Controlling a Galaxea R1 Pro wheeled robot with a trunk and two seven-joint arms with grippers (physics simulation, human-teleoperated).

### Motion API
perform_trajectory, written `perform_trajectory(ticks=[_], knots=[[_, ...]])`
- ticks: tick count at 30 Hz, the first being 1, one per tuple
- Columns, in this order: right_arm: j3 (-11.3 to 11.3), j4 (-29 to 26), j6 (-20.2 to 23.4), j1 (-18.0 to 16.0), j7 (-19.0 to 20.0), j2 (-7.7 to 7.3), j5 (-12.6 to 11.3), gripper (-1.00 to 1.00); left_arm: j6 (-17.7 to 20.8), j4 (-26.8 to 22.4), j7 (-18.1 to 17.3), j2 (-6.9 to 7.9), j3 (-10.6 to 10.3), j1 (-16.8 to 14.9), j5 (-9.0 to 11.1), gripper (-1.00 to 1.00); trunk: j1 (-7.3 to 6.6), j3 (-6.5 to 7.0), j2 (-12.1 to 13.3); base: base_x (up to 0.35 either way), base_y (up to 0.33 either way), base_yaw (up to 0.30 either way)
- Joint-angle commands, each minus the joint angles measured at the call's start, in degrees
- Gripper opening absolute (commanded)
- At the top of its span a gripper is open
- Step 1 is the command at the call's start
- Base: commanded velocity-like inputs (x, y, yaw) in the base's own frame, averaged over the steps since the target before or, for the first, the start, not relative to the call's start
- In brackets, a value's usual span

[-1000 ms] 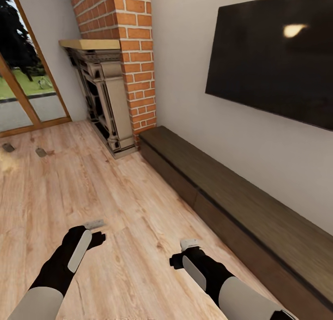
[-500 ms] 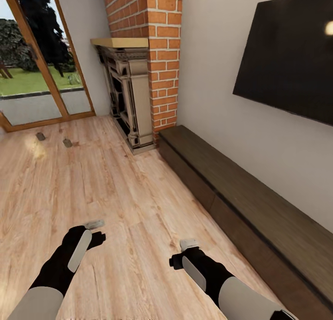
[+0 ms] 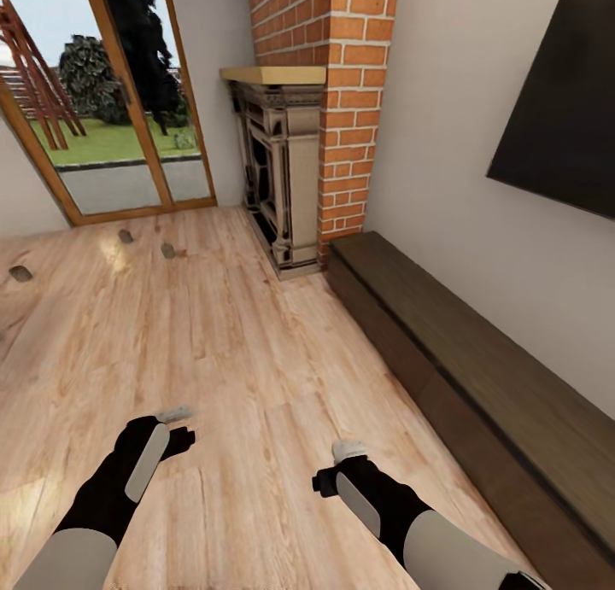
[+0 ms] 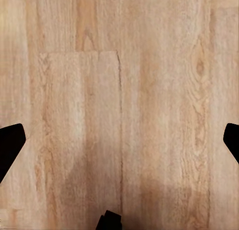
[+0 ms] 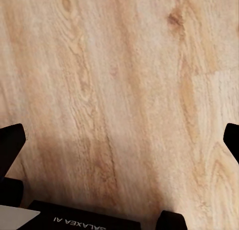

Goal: Place each of the two pumpkins and all three candles from the living room inside a cabinet in the living room (use any cabinet), then make sure every cabinet is closed, and position the cauldron so it is next to a table in the living room.

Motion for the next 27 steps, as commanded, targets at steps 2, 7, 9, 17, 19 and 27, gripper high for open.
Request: perform_trajectory(ticks=[2,7,9,17,19,27], knots=[[0.4,-0.1,-0.4,-0.1,-0.5,-0.04,-0.6,1.0,0.1,-0.1,0.5,0.04,0.0,0.0,0.6,1.0,0.0,-0.1,0.0,0.0,0.0,0.284],[0.5,-0.1,-0.9,-0.1,-0.4,-0.04,-0.6,1.0,0.1,-0.5,0.5,0.11,0.1,0.0,0.5,1.0,0.0,-0.23,0.0,0.0,0.0,0.285],[0.5,-0.1,-0.9,-0.1,-0.4,-0.04,-0.6,1.0,0.1,-0.5,0.5,0.09,0.3,0.0,0.5,1.0,0.0,-0.29,0.0,0.0,0.0,0.285],[0.5,-0.1,-0.9,-0.1,-0.3,-0.03,-0.6,1.0,0.1,-0.5,0.1,0.14,1.5,0.0,0.5,1.0,0.0,-0.5,0.0,0.028,0.002,0.284],[0.5,-0.1,-0.9,-0.1,-0.2,-0.04,-0.6,1.0,0.1,-0.5,0.0,0.14,1.5,0.0,0.4,1.0,0.0,-0.55,0.0,0.2,0.068,0.284],[0.5,-1.1,-0.9,-0.1,0.1,-0.04,-0.6,1.0,0.1,-0.2,-0.2,1.59,1.6,0.0,0.8,1.0,0.0,-0.68,0.0,0.273,0.124,0.144]])
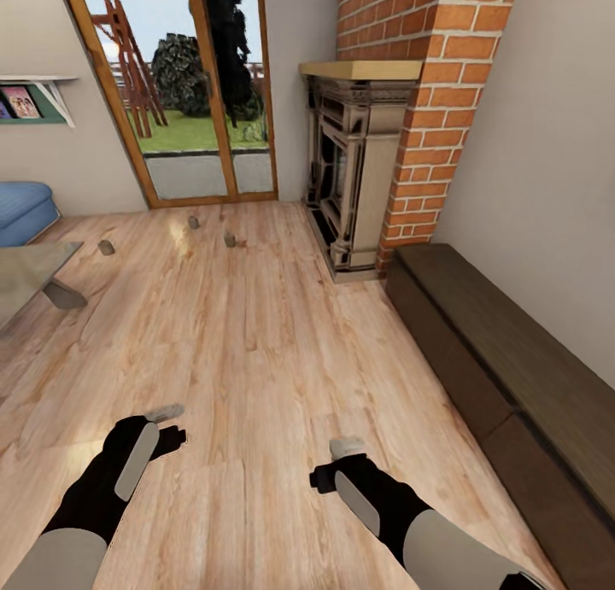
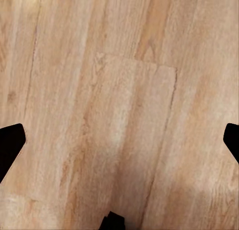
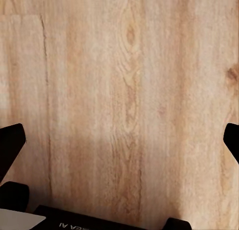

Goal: Place each of the two pumpkins and all three candles from the living room inside a cabinet in the living room (use any cabinet), then make sure every cabinet is closed, and position the cauldron so it is next to a table in the living room.

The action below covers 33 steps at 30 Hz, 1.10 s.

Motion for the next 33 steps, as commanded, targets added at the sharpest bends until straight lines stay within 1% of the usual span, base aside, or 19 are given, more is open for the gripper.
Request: perform_trajectory(ticks=[1,4,12,14,17,20,22,24,26,28,29,30,31,33], knots=[[0.4,-0.1,0.1,-0.1,-0.6,-0.03,-0.6,1.0,0.1,0.0,0.5,0.17,0.0,0.0,0.7,1.0,0.03,-0.05,0.0,0.275,0.122,0.018],[0.4,-0.1,0.0,-0.1,-0.5,-0.03,-0.6,1.0,0.1,0.0,0.5,0.37,0.0,0.0,0.7,1.0,0.03,0.04,0.0,0.126,0.046,0.006],[0.4,-0.1,-0.7,-0.1,-0.5,-0.03,-0.6,1.0,0.1,0.2,0.5,0.27,-0.1,0.0,0.8,1.0,0.03,0.7,0.0,0.018,0.006,0.001],[0.4,-0.1,-0.7,-0.1,-0.6,-0.08,-0.6,1.0,0.1,1.2,0.5,0.25,-0.2,0.0,0.9,1.0,0.03,0.88,0.0,0.001,0.001,0.0],[0.4,0.1,-0.8,-0.1,-0.9,-0.13,-0.6,1.0,0.0,5.8,0.6,0.2,-0.4,0.0,0.8,1.0,0.03,1.15,0.0,0.0,0.0,0.0],[0.3,0.1,-1.6,0.0,-1.2,-0.32,-0.7,1.0,-1.3,12.8,0.6,-0.05,-0.5,0.0,0.6,1.0,0.03,1.43,0.0,0.0,0.0,0.0],[0.1,0.4,-3.6,0.2,-1.2,-0.5,-1.0,1.0,-4.4,18.4,0.5,-0.24,-0.6,0.1,0.5,1.0,0.03,1.61,0.0,0.0,0.0,0.0],[0.0,0.6,-7.5,0.4,-1.2,-0.59,-1.4,1.0,-9.9,24.3,0.5,-0.32,-0.8,0.1,0.4,1.0,0.03,1.79,0.0,0.0,0.0,0.0],[-0.1,1.1,-11.2,1.3,-1.2,-0.66,-1.8,1.0,-15.6,30.1,0.5,-0.41,-0.9,0.1,0.2,1.0,0.03,1.97,0.0,0.0,0.0,0.0],[-0.1,2.7,-15.3,4.2,-0.9,-0.67,-1.8,1.0,-19.7,34.6,0.5,-0.44,-1.0,0.1,0.1,1.0,0.03,2.16,0.0,0.0,0.0,0.006],[-0.1,3.6,-18.1,5.9,-0.9,-0.66,-1.8,1.0,-21.1,36.2,0.5,-0.44,-1.0,0.1,0.1,1.0,0.03,2.25,0.0,0.0,0.0,0.032],[-0.1,3.9,-19.6,6.6,-0.9,-0.66,-1.8,1.0,-21.7,36.9,0.5,-0.45,-1.0,0.1,0.1,1.0,0.03,2.34,0.0,0.0,0.0,0.039],[-0.1,5.0,-23.6,8.1,-1.0,-0.66,-1.8,1.0,-23.7,38.7,0.1,-0.54,-1.1,0.2,0.1,1.0,0.03,2.43,0.0,0.0,0.0,0.052],[-0.1,7.0,-26.7,9.1,-1.0,-0.56,-1.8,1.0,-27.0,42.0,-1.2,-0.7,-1.1,0.3,0.0,1.0,0.03,2.61,0.0,0.0,0.0,0.081]])
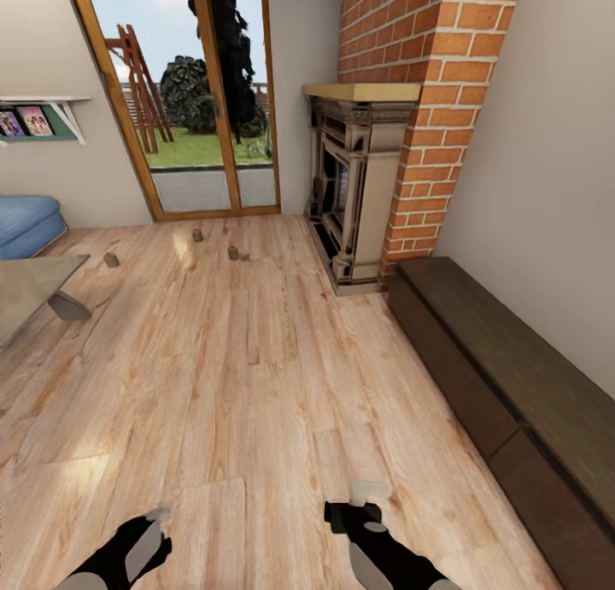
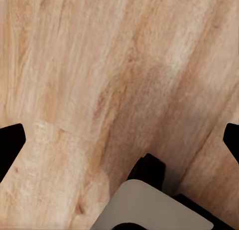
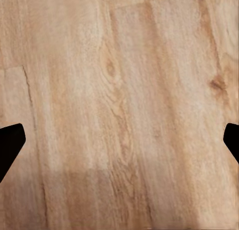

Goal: Place each of the two pumpkins and all three candles from the living room inside a cabinet in the living room (use any cabinet), then make sure every cabinet is closed, and position the cauldron so it is next to a table in the living room.

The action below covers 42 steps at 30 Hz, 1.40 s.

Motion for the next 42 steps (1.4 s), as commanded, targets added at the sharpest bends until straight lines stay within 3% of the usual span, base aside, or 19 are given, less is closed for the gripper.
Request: perform_trajectory(ticks=[1,8,13,20,29,38,42], knots=[[0.5,0.6,-0.4,0.1,-0.5,0.02,-0.3,1.0,-0.7,0.9,-0.2,-0.06,0.2,0.0,0.1,1.0,0.0,0.05,0.0,0.0,0.0,0.104],[0.6,5.7,-2.4,0.6,-0.5,0.3,-0.3,1.0,-11.4,9.7,-4.0,0.18,0.1,0.1,0.0,1.0,0.0,0.69,0.0,0.0,0.0,0.135],[0.5,6.2,-2.9,0.6,-0.4,0.22,-0.4,1.0,-14.0,11.7,-4.3,-0.44,0.1,0.1,0.1,1.0,0.0,1.14,0.0,0.0,0.0,0.145],[0.4,6.4,-5.5,1.2,-0.3,-0.17,-0.4,1.0,-21.3,14.8,-4.4,-1.7,0.2,0.2,0.2,1.0,0.0,1.77,0.0,0.0,0.0,0.15],[0.1,9.5,-6.3,1.4,0.0,-0.27,-1.5,1.0,-22.5,15.5,-4.4,-2.09,0.2,0.2,0.2,1.0,0.0,2.51,0.0,0.0,0.0,0.181],[0.3,12.8,-9.7,1.4,1.0,0.2,-1.6,1.0,-22.5,15.5,-4.4,-2.27,0.2,0.2,0.1,1.0,0.0,2.9,0.0,0.07,0.0,0.127],[0.3,12.7,-10.0,1.4,1.1,0.36,-1.7,1.0,-22.5,15.5,-7.3,-2.36,0.1,0.2,0.0,1.0,0.0,2.82,0.0,0.289,0.0,0.01]])
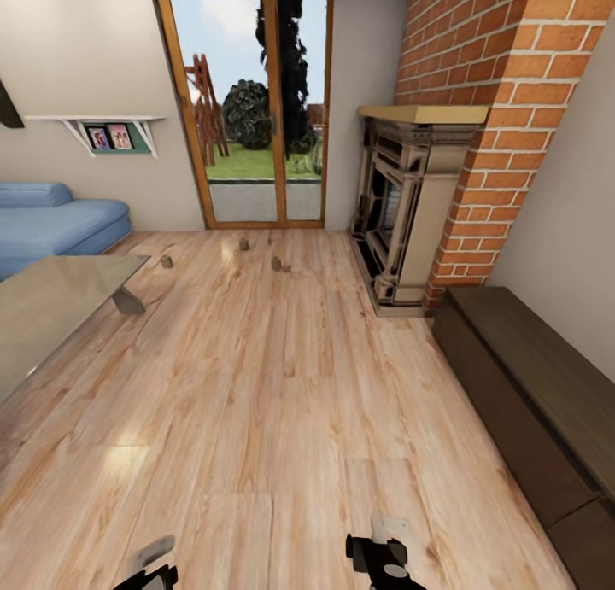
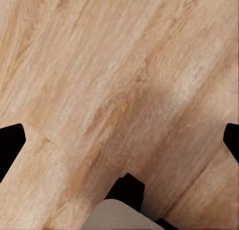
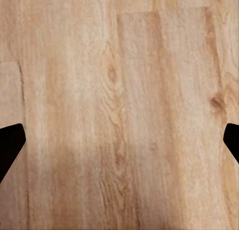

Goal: Place each of the two pumpkins and all three candles from the living room inside a cabinet in the living room (use any cabinet), then make sure every cabinet is closed, and position the cauldron so it is next to a table in the living room.

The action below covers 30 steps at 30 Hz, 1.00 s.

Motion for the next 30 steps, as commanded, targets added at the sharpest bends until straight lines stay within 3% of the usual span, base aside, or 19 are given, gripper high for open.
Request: perform_trajectory(ticks=[1,4,5,6,8,10,17,30], knots=[[0.4,0.0,-0.2,0.0,-0.3,0.01,-0.6,1.0,0.0,0.0,-1.4,-0.03,-0.1,0.0,0.0,1.0,0.03,-0.11,0.0,0.311,0.008,0.003],[0.3,0.2,-0.2,0.0,-0.3,-0.12,-0.7,1.0,0.4,-0.2,-5.6,-0.05,-3.8,0.0,-0.1,1.0,0.03,-0.36,0.0,0.303,0.088,0.001],[0.1,0.3,-0.2,-0.1,-0.4,-0.21,-0.8,1.0,0.5,-0.3,-6.4,-0.06,-7.0,0.0,-0.1,1.0,0.03,-0.45,0.0,0.292,0.146,0.0],[0.1,0.4,-0.1,-0.1,-0.4,-0.21,-0.8,1.0,0.5,-0.4,-6.6,-0.06,-8.1,0.0,-0.1,1.0,0.03,-0.54,0.0,0.293,0.146,0.0],[0.1,0.5,-0.1,-0.1,-0.5,-0.35,-1.1,1.0,0.1,-0.5,-7.1,0.41,-12.3,0.0,0.0,1.0,0.03,-0.7,0.0,0.308,0.096,0.0],[0.1,0.5,-0.2,-0.1,-0.5,-0.25,-1.2,1.0,-0.3,-0.5,-7.4,0.85,-13.7,0.0,0.1,1.0,0.03,-0.78,0.0,0.322,0.036,0.0],[0.1,0.7,-0.4,0.0,-0.4,-0.21,-1.3,1.0,-5.2,-0.1,-7.8,2.12,-14.8,0.2,0.9,1.0,0.03,-0.84,0.0,0.315,0.097,0.0],[0.2,0.8,-2.8,0.0,-0.4,-0.54,-1.1,1.0,-6.8,0.1,-8.0,1.72,-14.9,1.7,0.2,1.0,0.03,-0.84,0.0,0.325,0.041,0.0]])
